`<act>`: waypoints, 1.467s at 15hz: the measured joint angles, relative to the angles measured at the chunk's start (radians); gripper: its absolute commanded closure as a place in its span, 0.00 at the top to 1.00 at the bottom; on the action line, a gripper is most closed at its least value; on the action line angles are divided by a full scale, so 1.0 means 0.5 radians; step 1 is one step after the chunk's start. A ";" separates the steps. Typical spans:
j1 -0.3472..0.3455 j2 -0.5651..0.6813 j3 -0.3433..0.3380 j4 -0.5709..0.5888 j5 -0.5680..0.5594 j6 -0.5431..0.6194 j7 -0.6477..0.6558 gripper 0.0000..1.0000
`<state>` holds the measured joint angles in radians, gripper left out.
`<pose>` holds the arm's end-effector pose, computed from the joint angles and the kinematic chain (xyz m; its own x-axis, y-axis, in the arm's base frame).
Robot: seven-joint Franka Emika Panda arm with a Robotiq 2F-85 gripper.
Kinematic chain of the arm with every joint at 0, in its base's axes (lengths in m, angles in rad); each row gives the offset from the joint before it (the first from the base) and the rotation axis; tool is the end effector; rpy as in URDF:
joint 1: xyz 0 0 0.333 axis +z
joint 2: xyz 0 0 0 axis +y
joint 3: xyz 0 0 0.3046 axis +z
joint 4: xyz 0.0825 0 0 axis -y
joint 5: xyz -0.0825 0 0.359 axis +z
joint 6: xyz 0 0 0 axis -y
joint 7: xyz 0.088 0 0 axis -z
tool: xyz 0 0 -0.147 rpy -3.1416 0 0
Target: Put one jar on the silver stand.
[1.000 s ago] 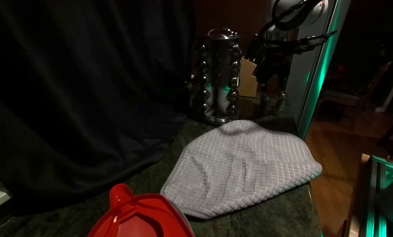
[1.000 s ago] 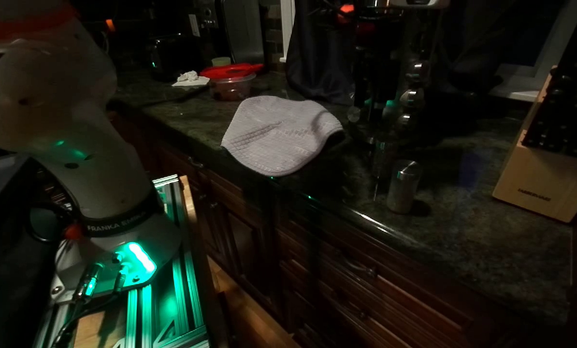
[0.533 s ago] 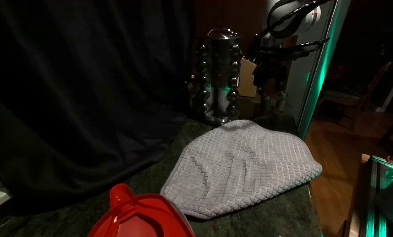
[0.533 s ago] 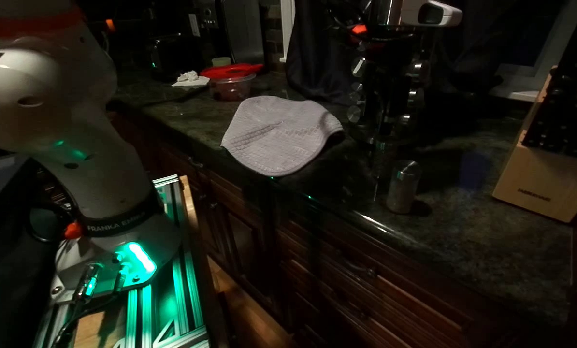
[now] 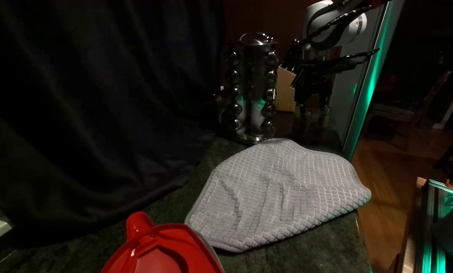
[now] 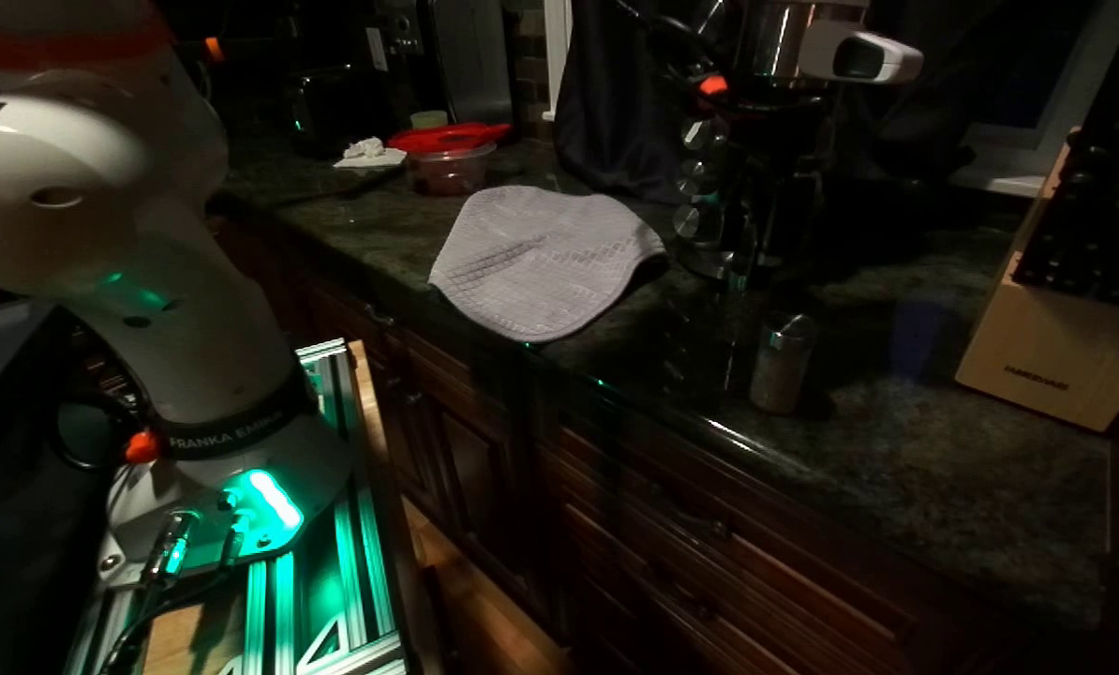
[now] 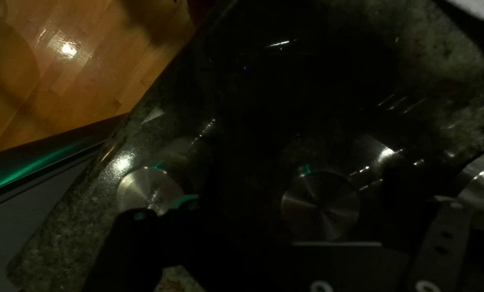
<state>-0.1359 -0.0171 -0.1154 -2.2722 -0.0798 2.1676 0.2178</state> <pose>0.4660 -0.1255 0.3219 0.9089 -0.4104 -0.0738 -0.4050 -0.9110 0.0776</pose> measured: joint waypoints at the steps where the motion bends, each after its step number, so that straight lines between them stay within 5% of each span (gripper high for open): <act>1: 0.000 0.009 -0.001 0.000 0.001 0.000 0.001 1.00; 22: 0.000 0.054 -0.011 -0.013 0.025 0.098 0.062 0.99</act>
<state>-0.1360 0.0098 -0.1210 -2.2788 -0.0674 2.2167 0.2489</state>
